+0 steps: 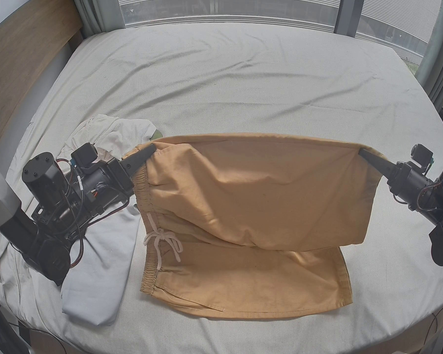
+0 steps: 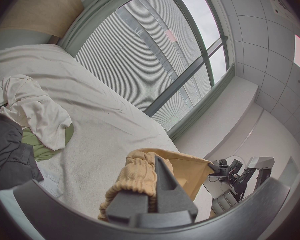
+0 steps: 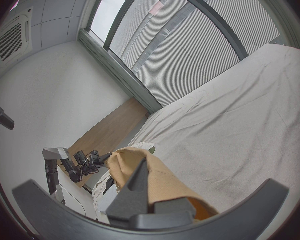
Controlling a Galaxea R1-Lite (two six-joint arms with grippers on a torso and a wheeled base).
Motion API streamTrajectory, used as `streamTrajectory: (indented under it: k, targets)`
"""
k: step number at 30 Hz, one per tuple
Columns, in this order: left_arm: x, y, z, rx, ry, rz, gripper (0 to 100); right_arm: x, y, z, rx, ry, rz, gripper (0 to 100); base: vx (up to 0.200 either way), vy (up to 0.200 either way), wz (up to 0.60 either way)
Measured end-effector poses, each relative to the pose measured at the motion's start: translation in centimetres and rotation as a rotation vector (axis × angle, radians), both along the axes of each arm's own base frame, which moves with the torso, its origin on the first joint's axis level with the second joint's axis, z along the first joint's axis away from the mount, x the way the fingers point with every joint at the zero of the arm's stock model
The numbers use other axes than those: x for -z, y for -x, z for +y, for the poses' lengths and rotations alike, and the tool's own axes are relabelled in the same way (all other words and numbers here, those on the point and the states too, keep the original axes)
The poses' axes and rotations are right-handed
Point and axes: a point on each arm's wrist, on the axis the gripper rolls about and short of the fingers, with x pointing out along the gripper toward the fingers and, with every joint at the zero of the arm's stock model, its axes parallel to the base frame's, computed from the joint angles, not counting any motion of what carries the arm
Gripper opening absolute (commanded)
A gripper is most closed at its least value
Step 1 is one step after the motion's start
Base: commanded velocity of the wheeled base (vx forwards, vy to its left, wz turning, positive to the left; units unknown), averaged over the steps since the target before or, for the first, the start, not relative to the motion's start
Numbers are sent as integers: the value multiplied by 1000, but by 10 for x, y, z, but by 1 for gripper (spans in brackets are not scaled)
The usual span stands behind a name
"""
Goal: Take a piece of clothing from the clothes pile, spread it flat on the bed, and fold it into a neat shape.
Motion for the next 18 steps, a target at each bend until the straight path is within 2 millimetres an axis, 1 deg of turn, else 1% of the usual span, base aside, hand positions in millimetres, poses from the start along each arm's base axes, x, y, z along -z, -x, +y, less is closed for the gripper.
streamTrajectory:
  k: [10, 18]
  targets:
    - [-6, 1, 11, -25, 1, -17, 0, -7, -1, -8, 25, -13, -15, 0, 0, 0, 0]
    - [-7, 1, 14, -35, 2, -23, 0, -10, 0, -13, 41, -14, -27, 0, 0, 0, 0]
